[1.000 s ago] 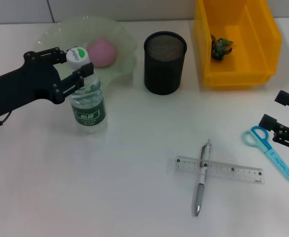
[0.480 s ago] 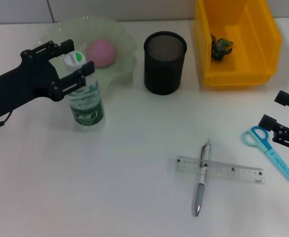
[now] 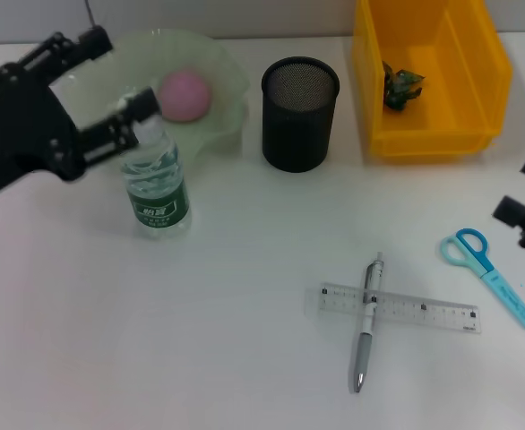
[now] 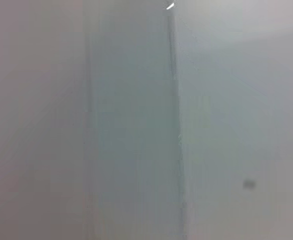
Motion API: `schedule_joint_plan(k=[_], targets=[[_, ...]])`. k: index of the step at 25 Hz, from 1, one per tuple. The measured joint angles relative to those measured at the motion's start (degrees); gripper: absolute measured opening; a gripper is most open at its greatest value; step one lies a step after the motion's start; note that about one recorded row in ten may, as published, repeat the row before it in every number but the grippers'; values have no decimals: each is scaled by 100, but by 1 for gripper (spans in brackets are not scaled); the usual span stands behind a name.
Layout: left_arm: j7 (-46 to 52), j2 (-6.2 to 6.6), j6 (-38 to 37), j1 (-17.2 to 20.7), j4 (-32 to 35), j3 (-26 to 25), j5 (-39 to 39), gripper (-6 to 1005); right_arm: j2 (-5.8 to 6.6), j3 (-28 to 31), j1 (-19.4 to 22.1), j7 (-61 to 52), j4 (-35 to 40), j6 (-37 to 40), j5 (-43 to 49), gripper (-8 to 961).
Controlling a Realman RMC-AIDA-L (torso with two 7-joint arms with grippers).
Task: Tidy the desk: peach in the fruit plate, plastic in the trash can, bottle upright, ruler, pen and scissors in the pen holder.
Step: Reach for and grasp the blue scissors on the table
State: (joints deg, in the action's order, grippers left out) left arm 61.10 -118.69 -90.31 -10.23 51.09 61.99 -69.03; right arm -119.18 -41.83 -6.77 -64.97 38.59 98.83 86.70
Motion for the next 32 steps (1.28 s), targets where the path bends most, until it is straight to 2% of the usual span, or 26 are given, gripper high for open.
schedule_joint_plan(k=[1, 4, 6, 9, 10, 11, 12, 15, 16, 17, 20, 21, 22, 24, 27, 32], targets=[[-6, -1, -90, 5, -15, 13, 9, 807, 4, 235, -5, -55, 12, 192, -2, 825], [-119, 12, -364, -61, -224, 318, -72, 807, 19, 454, -16, -206, 96, 336, -1, 825], [-408, 17, -363, -149, -414, 749, -224, 807, 36, 577, -14, -547, 344, 399, 23, 825], [-887, -21, -40, -410, -918, 1571, -409, 807, 49, 647, 16, -1573, 1179, 415, 156, 825], [-961, -28, 130, -513, -1085, 1841, -414, 807, 51, 649, 21, -2103, 1600, 395, 273, 825], [-1033, -35, 362, -650, -1327, 2147, -407, 807, 50, 652, -6, -3157, 2446, 354, 664, 825], [-1072, -40, 510, -749, -1488, 2335, -396, 807, 50, 652, -6, -3157, 2446, 354, 664, 825], [-1120, -45, 781, -964, -1799, 2589, -320, 807, 22, 624, -238, -4904, 3915, 327, 1867, 825], [-1127, -44, 820, -999, -1861, 2623, -282, 807, 2, 498, -454, -5851, 4681, 318, 2914, 825], [-1143, -45, 840, -1028, -1900, 2646, -244, 807, 2, 498, -454, -5851, 4681, 318, 2914, 825], [-1292, -47, 850, -1049, -1966, 2666, -96, 807, -1, -13, -827, -7296, 5400, 370, 4560, 825], [-1349, -47, 860, -1049, -1987, 2672, -42, 807, 4, -448, -1059, -7974, 5507, 455, 5453, 825], [-1400, -47, 878, -1051, -2025, 2682, 20, 807, 4, -448, -1059, -7974, 5507, 455, 5453, 825], [-1421, -48, 891, -1094, -2110, 2692, 85, 807, -19, -857, -1201, -8270, 5432, 469, 5968, 825], [-1431, -49, 917, -1159, -2215, 2665, 129, 807, -27, -1526, -1334, -8556, 5057, 263, 6252, 825], [-1435, -49, 1027, -1175, -2233, 2642, 131, 807, -24, -2264, -1439, -8825, 4746, -134, 6598, 825]])
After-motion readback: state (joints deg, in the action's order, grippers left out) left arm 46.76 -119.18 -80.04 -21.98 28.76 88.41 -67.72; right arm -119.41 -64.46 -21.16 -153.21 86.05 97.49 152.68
